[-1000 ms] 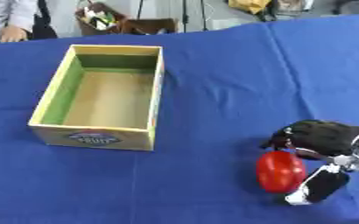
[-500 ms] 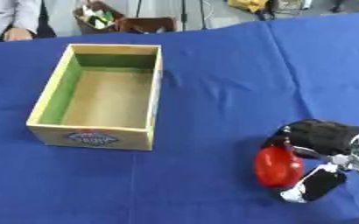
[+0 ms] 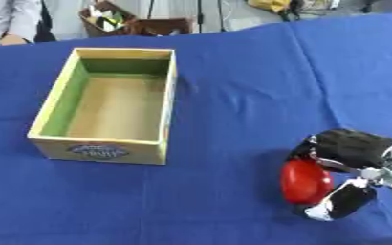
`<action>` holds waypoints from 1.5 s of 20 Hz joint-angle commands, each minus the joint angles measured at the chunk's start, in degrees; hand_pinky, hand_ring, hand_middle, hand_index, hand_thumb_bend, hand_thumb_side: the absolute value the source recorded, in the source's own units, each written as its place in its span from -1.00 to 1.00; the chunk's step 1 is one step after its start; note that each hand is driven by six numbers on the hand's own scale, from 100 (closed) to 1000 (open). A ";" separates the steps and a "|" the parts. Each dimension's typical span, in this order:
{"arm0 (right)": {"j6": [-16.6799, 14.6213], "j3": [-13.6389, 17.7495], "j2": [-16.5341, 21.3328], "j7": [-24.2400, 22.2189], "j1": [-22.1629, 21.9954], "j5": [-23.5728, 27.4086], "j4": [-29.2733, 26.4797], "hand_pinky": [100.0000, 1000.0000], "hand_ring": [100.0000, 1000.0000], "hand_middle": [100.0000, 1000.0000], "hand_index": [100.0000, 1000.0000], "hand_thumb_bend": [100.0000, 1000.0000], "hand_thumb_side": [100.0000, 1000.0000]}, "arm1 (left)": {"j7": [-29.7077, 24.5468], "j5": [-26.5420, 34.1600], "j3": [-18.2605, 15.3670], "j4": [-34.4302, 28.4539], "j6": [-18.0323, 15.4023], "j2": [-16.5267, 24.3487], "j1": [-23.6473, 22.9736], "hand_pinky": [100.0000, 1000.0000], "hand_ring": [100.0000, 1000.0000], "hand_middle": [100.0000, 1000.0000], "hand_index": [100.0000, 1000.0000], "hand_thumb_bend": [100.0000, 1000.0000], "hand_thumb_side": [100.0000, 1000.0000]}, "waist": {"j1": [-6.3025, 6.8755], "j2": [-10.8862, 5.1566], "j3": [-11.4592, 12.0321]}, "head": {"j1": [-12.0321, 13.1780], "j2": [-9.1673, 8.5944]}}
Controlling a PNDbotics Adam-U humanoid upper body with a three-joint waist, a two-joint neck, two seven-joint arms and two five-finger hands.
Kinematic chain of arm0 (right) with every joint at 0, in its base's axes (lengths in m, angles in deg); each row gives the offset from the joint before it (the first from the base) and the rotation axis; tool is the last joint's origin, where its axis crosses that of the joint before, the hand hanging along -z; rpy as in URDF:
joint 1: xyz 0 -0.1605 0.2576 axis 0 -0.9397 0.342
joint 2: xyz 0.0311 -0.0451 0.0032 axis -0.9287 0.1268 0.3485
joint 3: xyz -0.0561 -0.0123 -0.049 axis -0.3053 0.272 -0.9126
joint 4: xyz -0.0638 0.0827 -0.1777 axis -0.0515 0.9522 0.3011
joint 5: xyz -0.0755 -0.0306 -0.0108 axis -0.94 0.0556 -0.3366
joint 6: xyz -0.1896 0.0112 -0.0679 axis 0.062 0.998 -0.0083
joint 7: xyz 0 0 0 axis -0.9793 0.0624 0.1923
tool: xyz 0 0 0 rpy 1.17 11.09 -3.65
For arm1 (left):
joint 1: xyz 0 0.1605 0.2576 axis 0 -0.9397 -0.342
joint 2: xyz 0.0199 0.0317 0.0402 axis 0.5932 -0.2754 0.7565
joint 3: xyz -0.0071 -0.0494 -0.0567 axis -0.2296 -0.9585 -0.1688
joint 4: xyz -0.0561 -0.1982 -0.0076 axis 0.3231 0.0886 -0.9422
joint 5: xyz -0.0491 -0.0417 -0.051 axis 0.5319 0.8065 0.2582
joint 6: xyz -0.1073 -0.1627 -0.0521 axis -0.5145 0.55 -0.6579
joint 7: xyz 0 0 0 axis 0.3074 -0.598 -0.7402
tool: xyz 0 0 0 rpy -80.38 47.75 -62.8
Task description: Pick up objects on the table and place them in the box.
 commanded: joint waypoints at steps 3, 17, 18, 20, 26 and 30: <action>1.28 1.09 0.98 4.50 0.93 2.00 -0.90 0.09 0.05 -0.32 0.08 -1.00 0.40 | -0.13 0.23 0.09 -1.06 -0.01 0.53 0.54 -0.98 -0.50 -0.34 0.22 -1.00 0.41 | -0.25 -0.81 -0.12 | -0.11 -0.70; 1.16 2.96 4.39 11.15 9.61 8.92 -0.90 0.00 -0.04 -0.40 -0.09 -1.00 0.54 | -0.22 0.27 0.25 -1.06 0.08 0.67 0.40 -0.98 -0.50 -0.34 0.22 -1.00 0.41 | -0.81 -1.17 0.17 | -0.42 -0.59; 1.11 3.07 4.86 11.52 10.91 9.19 -0.90 0.01 -0.04 -0.40 -0.11 -1.00 0.56 | -0.26 0.29 0.30 -1.06 0.10 0.68 0.37 -0.98 -0.50 -0.34 0.22 -1.00 0.41 | -0.90 -1.22 0.32 | -0.53 -0.57; 0.92 2.86 5.72 11.98 13.63 9.72 -0.90 0.01 -0.04 -0.41 -0.12 -1.00 0.57 | -0.37 0.34 0.42 -1.06 0.15 0.68 0.32 -0.98 -0.50 -0.34 0.22 -1.00 0.41 | -1.07 -1.29 0.66 | -0.74 -0.54; 0.87 2.31 6.24 12.80 21.97 10.59 -0.90 0.04 -0.04 -0.52 -0.14 -1.00 0.62 | -0.93 0.68 1.01 -1.06 0.35 0.63 0.13 -0.98 -0.50 -0.34 0.22 -1.00 0.41 | -1.74 -1.78 2.51 | -2.11 -0.10; 2.89 1.44 4.10 11.06 27.54 12.06 -0.68 0.02 -0.06 -0.56 -0.15 -1.00 0.61 | -1.31 1.00 1.37 -1.06 0.49 0.57 0.05 -0.98 -0.50 -0.34 0.22 -1.00 0.41 | -2.09 -2.03 4.09 | -3.28 -0.05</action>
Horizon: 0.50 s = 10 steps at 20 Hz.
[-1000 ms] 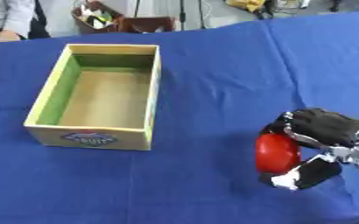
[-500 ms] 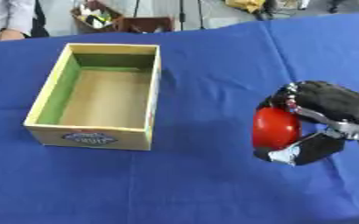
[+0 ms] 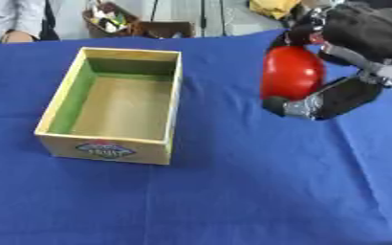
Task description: Pick up objects on the table and place them in the box.
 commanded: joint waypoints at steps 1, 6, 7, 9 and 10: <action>1.67 -0.11 -0.89 -1.20 3.81 1.58 -0.17 0.01 -0.06 -0.57 -0.15 -1.00 0.60 | -0.50 0.60 0.61 -1.06 0.09 0.53 0.27 -0.98 -0.50 -0.34 0.22 -1.00 0.41 | -0.12 -1.32 0.72 | -1.06 -0.04; 1.82 -1.30 -7.23 -2.48 10.50 2.49 5.69 -0.02 -0.08 -0.59 -0.14 -1.00 0.57 | -1.18 1.19 1.24 -1.06 0.33 0.15 0.25 -0.98 -0.50 -0.34 0.22 -1.00 0.41 | -0.21 -1.47 2.80 | -2.71 -0.03; 1.87 -1.36 -8.55 -2.46 11.82 2.21 7.00 -0.02 -0.08 -0.59 -0.14 -1.00 0.57 | -1.29 1.30 1.34 -1.06 0.35 0.07 0.28 -0.98 -0.50 -0.34 0.22 -1.00 0.41 | -0.21 -1.44 3.24 | -3.14 0.01; 2.15 -1.45 -11.11 -2.36 14.38 1.14 9.55 -0.03 -0.08 -0.59 -0.14 -1.00 0.56 | -1.57 1.54 1.59 -1.06 0.41 -0.10 0.37 -0.98 -0.50 -0.34 0.22 -1.00 0.41 | -0.28 -1.32 4.06 | -3.87 0.06; 2.33 -1.54 -12.39 -2.41 15.66 0.50 10.84 -0.03 -0.08 -0.59 -0.14 -1.00 0.56 | -1.69 1.65 1.68 -1.06 0.43 -0.16 0.42 -0.98 -0.50 -0.34 0.22 -1.00 0.41 | -0.33 -1.22 4.44 | -4.16 0.04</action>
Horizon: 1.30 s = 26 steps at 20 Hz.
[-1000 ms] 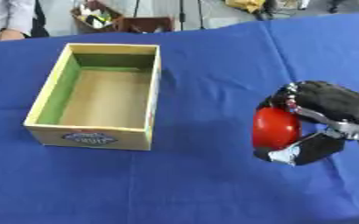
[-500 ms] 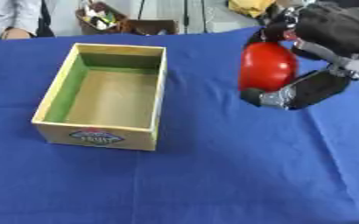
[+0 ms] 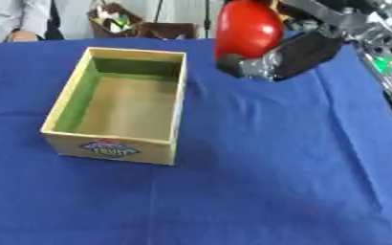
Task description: Pick up objects on the table and place them in the box.
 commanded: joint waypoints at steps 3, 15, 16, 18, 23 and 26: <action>1.31 0.14 -5.89 -0.80 6.55 -3.42 6.38 -0.04 -0.08 -0.60 -0.14 -1.00 0.54 | -0.83 0.76 0.68 -1.06 0.00 0.14 0.79 -0.98 -0.50 -0.34 0.22 -1.00 0.41 | -0.29 -0.55 1.51 | -1.78 -0.22; 5.82 0.39 -22.16 1.52 16.03 -12.85 22.65 -0.05 -0.10 -0.61 -0.14 -1.00 0.54 | -1.62 1.86 1.16 -1.06 -0.50 -0.93 3.31 -0.98 -0.50 -0.34 0.22 -1.00 0.41 | -0.38 2.58 6.96 | -7.02 -2.54; 5.79 0.16 -23.45 2.24 15.80 -13.64 23.95 -0.04 -0.09 -0.61 -0.14 -1.00 0.55 | -1.66 1.91 1.17 -1.06 -0.56 -1.00 3.52 -0.98 -0.50 -0.34 0.22 -1.00 0.41 | -0.39 2.76 7.18 | -7.16 -2.71; 5.66 -0.31 -26.20 3.64 15.15 -15.33 26.69 -0.04 -0.09 -0.60 -0.14 -1.00 0.55 | -1.68 1.96 1.13 -1.06 -0.70 -1.11 3.85 -0.98 -0.50 -0.34 0.22 -1.00 0.41 | -0.42 3.11 7.45 | -7.24 -3.04; 4.34 -1.07 -30.54 7.11 14.29 -19.44 33.37 -0.05 -0.10 -0.61 -0.15 -1.00 0.55 | -1.65 1.97 1.02 -1.06 -0.88 -1.26 4.24 -0.98 -0.50 -0.34 0.22 -1.00 0.41 | -0.36 3.63 7.91 | -7.22 -3.54; 3.06 -1.06 -31.73 9.55 14.27 -21.92 37.40 -0.05 -0.10 -0.61 -0.15 -1.00 0.55 | -1.66 1.97 1.02 -1.06 -0.89 -1.37 4.27 -0.98 -0.50 -0.34 0.22 -1.00 0.41 | -0.32 3.72 8.02 | -7.26 -3.63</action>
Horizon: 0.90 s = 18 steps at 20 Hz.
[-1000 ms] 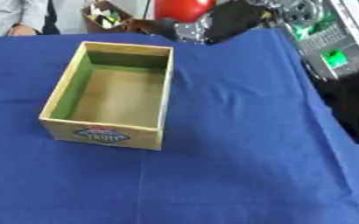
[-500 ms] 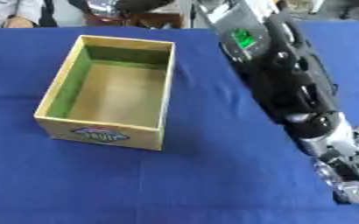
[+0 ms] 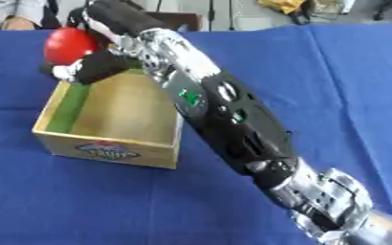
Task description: Pick up objects on the table and place them in the box.
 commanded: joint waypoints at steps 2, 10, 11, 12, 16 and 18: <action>-1.76 0.36 -1.40 3.68 1.05 -3.90 5.08 -0.05 -0.10 -0.61 -0.15 -1.00 0.55 | -0.01 0.25 -0.04 -1.06 -0.22 0.20 0.60 -0.98 -0.50 -0.34 0.22 -1.00 0.41 | 0.41 -1.01 0.14 | -0.10 -0.74; -1.63 1.64 -2.55 11.25 2.12 -12.09 17.14 -0.04 -0.09 -0.58 -0.15 -1.00 0.55 | 0.00 0.24 -0.11 -1.06 -0.17 0.10 0.39 -0.98 -0.50 -0.34 0.22 -1.00 0.41 | 0.71 -0.87 0.02 | -0.07 -0.63; -1.53 2.45 -3.11 12.90 2.05 -16.66 18.79 -0.03 -0.09 -0.57 -0.15 -1.00 0.55 | 0.01 0.24 -0.14 -1.06 -0.17 0.07 0.37 -0.98 -0.50 -0.34 0.22 -1.00 0.41 | 0.79 -0.82 -0.08 | -0.01 -0.65; -1.55 3.58 -3.72 14.48 1.94 -21.35 20.30 -0.03 -0.09 -0.56 -0.15 -1.00 0.55 | 0.02 0.24 -0.16 -1.06 -0.17 0.04 0.35 -0.98 -0.50 -0.34 0.22 -1.00 0.41 | 0.87 -0.78 -0.18 | 0.07 -0.67; -1.17 6.80 -4.91 17.70 1.63 -32.01 24.22 0.01 -0.05 -0.50 -0.13 -1.00 0.55 | 0.05 0.20 -0.23 -1.06 -0.17 -0.02 0.28 -0.99 -0.50 -0.34 0.22 -1.00 0.41 | 1.05 -0.73 -0.34 | 0.21 -0.80; -1.45 7.33 -5.11 17.05 1.49 -33.93 25.22 0.08 0.04 -0.37 -0.02 -1.00 0.55 | 0.05 0.19 -0.24 -1.06 -0.18 -0.02 0.26 -0.99 -0.50 -0.34 0.21 -1.00 0.41 | 1.11 -0.74 -0.39 | 0.28 -0.81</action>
